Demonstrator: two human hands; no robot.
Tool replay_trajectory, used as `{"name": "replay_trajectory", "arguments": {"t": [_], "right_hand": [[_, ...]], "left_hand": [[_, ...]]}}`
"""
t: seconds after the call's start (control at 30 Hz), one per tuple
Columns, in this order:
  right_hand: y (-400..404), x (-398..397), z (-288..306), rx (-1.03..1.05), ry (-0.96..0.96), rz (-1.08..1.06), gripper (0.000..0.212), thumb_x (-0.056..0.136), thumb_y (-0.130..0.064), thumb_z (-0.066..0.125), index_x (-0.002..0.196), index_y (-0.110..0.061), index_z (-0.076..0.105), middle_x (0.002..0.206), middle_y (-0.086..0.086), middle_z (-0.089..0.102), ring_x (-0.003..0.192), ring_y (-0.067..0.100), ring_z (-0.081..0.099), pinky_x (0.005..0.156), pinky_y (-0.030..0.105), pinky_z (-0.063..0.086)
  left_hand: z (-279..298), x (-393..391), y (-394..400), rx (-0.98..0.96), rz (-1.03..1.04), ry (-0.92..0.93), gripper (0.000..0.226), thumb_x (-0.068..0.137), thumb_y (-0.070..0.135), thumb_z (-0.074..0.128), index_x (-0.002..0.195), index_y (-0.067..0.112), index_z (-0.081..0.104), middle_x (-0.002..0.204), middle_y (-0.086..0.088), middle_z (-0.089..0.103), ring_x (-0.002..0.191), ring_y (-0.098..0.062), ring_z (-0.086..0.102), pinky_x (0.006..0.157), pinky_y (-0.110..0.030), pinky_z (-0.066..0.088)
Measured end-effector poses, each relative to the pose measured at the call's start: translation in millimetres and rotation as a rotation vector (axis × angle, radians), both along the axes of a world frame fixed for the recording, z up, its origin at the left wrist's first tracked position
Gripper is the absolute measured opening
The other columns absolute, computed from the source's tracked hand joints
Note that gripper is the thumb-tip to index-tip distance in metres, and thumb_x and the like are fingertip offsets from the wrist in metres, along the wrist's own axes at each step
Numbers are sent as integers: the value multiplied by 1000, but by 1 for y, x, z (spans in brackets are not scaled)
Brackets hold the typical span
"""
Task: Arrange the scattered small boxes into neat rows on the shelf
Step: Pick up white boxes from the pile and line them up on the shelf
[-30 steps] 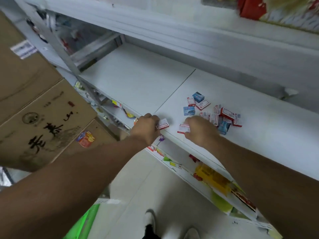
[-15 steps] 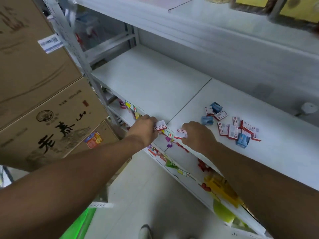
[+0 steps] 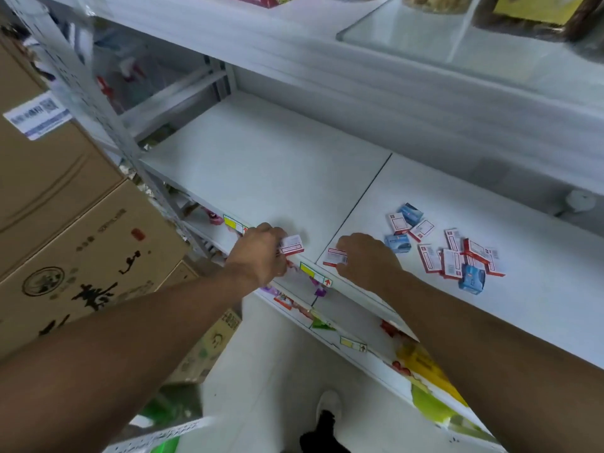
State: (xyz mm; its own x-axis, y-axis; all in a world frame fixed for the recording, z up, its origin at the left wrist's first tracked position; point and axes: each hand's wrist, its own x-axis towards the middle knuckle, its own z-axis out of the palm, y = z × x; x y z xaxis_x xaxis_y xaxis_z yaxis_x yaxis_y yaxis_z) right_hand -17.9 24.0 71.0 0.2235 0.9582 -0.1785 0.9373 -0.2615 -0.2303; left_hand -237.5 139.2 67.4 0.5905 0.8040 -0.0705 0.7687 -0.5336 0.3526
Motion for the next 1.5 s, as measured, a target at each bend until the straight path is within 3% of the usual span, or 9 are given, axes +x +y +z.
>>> {"name": "replay_trajectory", "arguments": {"t": [0.17, 0.37, 0.5, 0.67, 0.9, 1.1, 1.23, 1.5], "right_hand": [[35, 18, -10, 23, 28, -9, 22, 91, -35, 69, 112, -27, 67, 106, -1, 67, 91, 19, 64, 80, 35, 57], [59, 32, -12, 3, 60, -24, 28, 91, -34, 69, 118, -26, 67, 109, 0, 66, 97, 22, 65, 81, 35, 55], [74, 35, -12, -23, 55, -61, 27, 90, -34, 71, 116, -27, 67, 110, 0, 65, 97, 23, 64, 77, 34, 51], [86, 31, -11, -81, 46, -133, 31, 90, -34, 73, 118, -25, 64, 113, 2, 62, 101, 23, 63, 86, 42, 57], [97, 7, -10, -114, 9, -271, 22, 90, -32, 69, 110, -25, 67, 108, 4, 63, 96, 27, 65, 82, 40, 58], [100, -19, -17, -89, 42, -377, 23, 91, -32, 72, 114, -25, 70, 107, 3, 66, 94, 25, 64, 75, 33, 49], [95, -30, -22, -79, 79, -415, 27, 91, -34, 74, 116, -25, 70, 108, 3, 68, 94, 25, 66, 78, 34, 56], [87, -19, -32, -56, 89, -377, 23, 89, -37, 71, 109, -26, 68, 104, 1, 66, 91, 26, 66, 76, 37, 58]], "left_hand": [[-9, 18, 29, 20, 2, 14, 32, 90, 20, 74, 123, 21, 72, 110, -6, 65, 104, -29, 61, 84, -45, 61], [-11, 34, 58, 14, 2, -3, 34, 93, 24, 72, 127, 25, 71, 114, -5, 65, 105, -28, 60, 84, -44, 60], [-12, 40, 79, 18, -55, -8, 34, 94, 28, 74, 127, 26, 71, 116, -5, 67, 106, -28, 61, 85, -43, 59], [-18, 51, 110, 22, -118, -30, 30, 95, 32, 74, 125, 27, 72, 115, -1, 69, 104, -23, 64, 83, -38, 62], [-26, 50, 151, 17, -286, -40, 44, 92, 30, 74, 135, 24, 68, 124, 1, 69, 104, -19, 65, 90, -38, 62], [-29, 44, 183, 21, -391, -38, 46, 91, 32, 75, 136, 22, 68, 117, -1, 69, 98, -20, 63, 84, -41, 60], [-32, 48, 189, 7, -411, -33, 41, 91, 30, 76, 131, 22, 70, 110, -1, 67, 93, -19, 60, 75, -36, 55], [-37, 64, 176, 25, -419, 1, 48, 91, 37, 75, 135, 22, 69, 110, -4, 70, 97, -26, 64, 82, -46, 61]]}}
